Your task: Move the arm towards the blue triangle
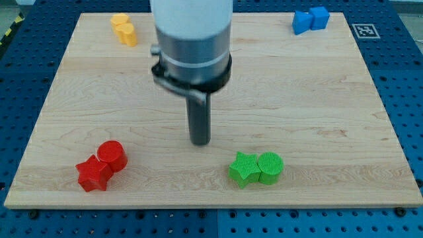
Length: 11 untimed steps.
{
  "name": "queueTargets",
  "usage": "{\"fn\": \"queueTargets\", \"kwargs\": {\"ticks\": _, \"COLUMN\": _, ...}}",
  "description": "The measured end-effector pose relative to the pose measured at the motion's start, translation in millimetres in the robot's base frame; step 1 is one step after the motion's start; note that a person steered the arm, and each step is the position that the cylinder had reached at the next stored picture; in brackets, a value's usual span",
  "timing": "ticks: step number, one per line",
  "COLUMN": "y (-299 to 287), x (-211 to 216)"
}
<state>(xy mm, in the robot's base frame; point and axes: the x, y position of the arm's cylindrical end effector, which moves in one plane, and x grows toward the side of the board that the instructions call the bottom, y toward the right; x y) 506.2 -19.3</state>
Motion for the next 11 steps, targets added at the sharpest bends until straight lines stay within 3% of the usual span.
{"fn": "queueTargets", "kwargs": {"ticks": 1, "y": 32, "x": -33}}
{"fn": "queueTargets", "kwargs": {"ticks": 2, "y": 61, "x": -37}}
{"fn": "queueTargets", "kwargs": {"ticks": 4, "y": 61, "x": -50}}
{"fn": "queueTargets", "kwargs": {"ticks": 6, "y": 66, "x": -174}}
{"fn": "queueTargets", "kwargs": {"ticks": 8, "y": 113, "x": -313}}
{"fn": "queueTargets", "kwargs": {"ticks": 11, "y": 233, "x": -315}}
